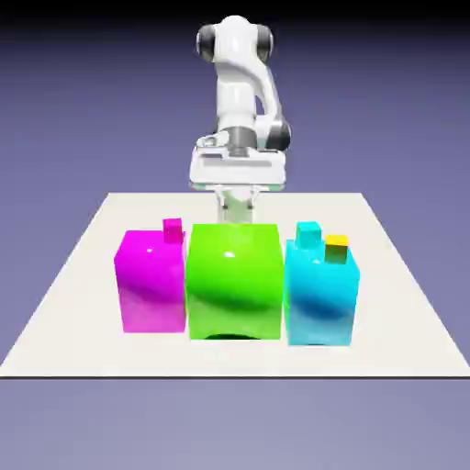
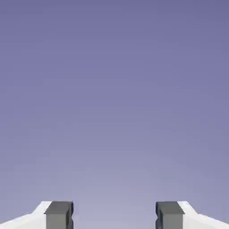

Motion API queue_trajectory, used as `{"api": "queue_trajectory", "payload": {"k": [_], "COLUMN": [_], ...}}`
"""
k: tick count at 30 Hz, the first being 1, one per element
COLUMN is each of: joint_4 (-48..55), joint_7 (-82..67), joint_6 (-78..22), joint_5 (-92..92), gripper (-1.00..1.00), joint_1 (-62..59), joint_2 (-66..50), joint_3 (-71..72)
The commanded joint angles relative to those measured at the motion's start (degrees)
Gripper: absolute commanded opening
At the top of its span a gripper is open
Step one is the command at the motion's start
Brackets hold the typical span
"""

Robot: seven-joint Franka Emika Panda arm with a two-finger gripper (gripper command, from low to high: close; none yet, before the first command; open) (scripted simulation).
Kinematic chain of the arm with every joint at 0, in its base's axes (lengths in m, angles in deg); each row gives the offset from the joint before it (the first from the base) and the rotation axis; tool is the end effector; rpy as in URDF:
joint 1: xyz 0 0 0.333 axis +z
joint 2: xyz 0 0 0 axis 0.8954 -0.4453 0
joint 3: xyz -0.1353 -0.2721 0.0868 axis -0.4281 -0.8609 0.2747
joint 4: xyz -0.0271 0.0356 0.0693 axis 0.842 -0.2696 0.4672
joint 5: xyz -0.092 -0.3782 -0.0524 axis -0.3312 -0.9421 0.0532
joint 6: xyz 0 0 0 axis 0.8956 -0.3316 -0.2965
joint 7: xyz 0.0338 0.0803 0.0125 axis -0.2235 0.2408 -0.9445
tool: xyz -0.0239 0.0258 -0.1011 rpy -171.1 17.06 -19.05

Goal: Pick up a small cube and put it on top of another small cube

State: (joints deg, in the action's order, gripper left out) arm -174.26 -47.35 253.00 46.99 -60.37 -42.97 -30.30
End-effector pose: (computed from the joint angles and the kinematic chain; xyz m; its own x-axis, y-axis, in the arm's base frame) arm 0.3973 0.0110 0.4610 0.5312 -0.6714 0.5167 -0.4453 -0.7401 -0.5039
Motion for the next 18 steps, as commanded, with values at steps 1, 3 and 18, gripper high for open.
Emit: {"api": "queue_trajectory", "payload": {"k": [1, 3, 18], "joint_4": [0.51, 1.53, 9.17], "joint_7": [-2.2, -6.58, -39.5], "joint_6": [0.05, 0.15, 0.9], "joint_5": [0.38, 1.14, 6.84], "gripper": [0.0, 0.0, 0.0], "joint_1": [2.08, 6.23, 37.38], "joint_2": [-1.27, -3.8, -22.77], "joint_3": [-0.56, -1.66, -9.98]}}
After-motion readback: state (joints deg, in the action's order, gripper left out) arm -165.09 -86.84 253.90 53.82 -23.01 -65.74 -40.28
